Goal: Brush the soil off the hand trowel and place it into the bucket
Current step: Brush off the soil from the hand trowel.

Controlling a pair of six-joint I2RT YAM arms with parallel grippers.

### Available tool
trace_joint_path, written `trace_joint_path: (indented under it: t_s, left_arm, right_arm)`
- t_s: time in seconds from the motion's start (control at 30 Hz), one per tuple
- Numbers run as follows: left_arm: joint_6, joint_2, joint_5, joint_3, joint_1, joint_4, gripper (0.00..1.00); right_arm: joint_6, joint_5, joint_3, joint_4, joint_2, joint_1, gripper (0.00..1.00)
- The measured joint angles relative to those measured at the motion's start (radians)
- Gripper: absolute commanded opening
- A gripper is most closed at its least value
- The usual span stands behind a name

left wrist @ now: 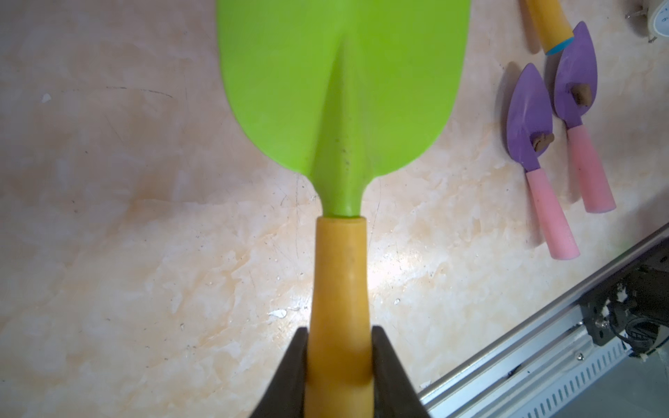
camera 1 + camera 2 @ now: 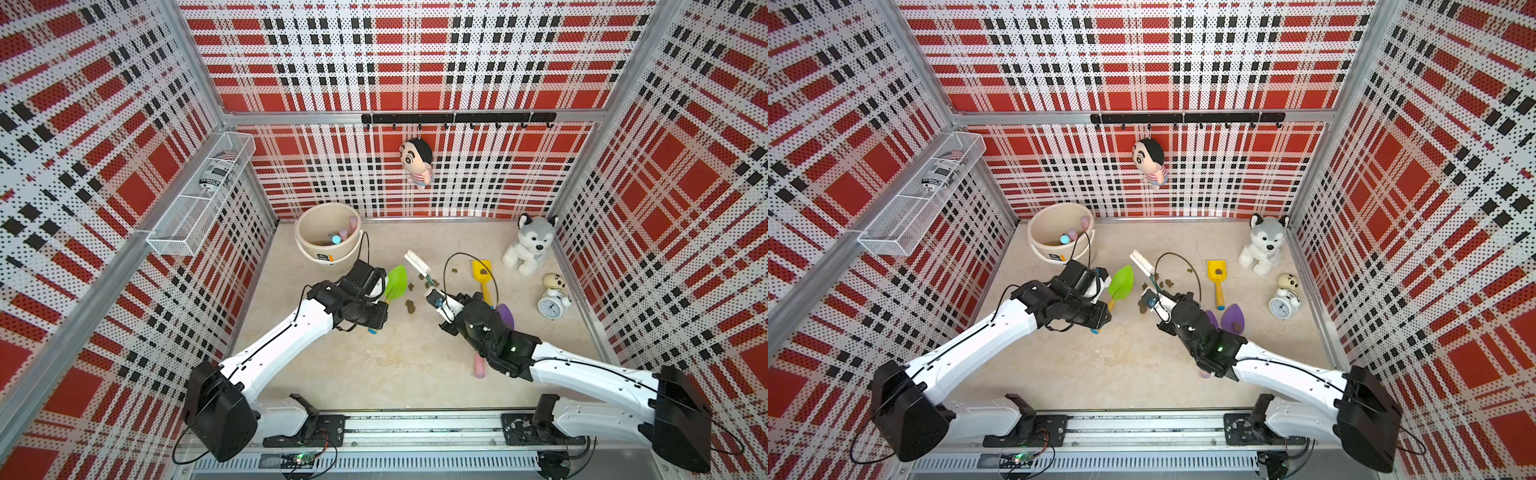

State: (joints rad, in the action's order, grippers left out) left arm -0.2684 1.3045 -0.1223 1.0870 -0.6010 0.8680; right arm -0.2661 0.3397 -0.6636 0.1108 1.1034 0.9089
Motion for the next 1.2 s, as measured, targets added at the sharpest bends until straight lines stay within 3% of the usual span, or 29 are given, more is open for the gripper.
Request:
trace_joint_path:
  t_s: [0.13,0.27,0.43,0.67,0.97,1.2]
  left_arm:
    - [0.006,0.001,0.018,-0.005,0.0,-0.022,0.0]
    - [0.007,0.008,0.037,-0.006,0.0,-0.04,0.0]
    - [0.006,0.011,0.048,-0.006,0.0,-0.054,0.0]
    - [0.006,0.011,0.05,-0.024,0.0,-0.068,0.0]
    - [-0.008,-0.001,0.062,-0.043,0.006,-0.077,0.0]
    - [-0.155,-0.059,0.176,-0.027,0.105,-0.147,0.0]
  right_arm:
    - [0.241,-0.298,-0.001,-0.013,-0.048,-0.099,0.0]
    - [0.414,-0.517,-0.001,-0.01,-0.041,-0.137,0.0]
    - [0.547,-0.664,-0.003,-0.016,0.016,-0.15,0.0]
    - [0.694,-0.725,0.029,0.006,0.033,-0.26,0.0]
    - [0.772,-0.703,0.068,0.016,-0.033,-0.336,0.0]
    - [0.805,-0.651,0.108,0.067,-0.108,-0.338,0.0]
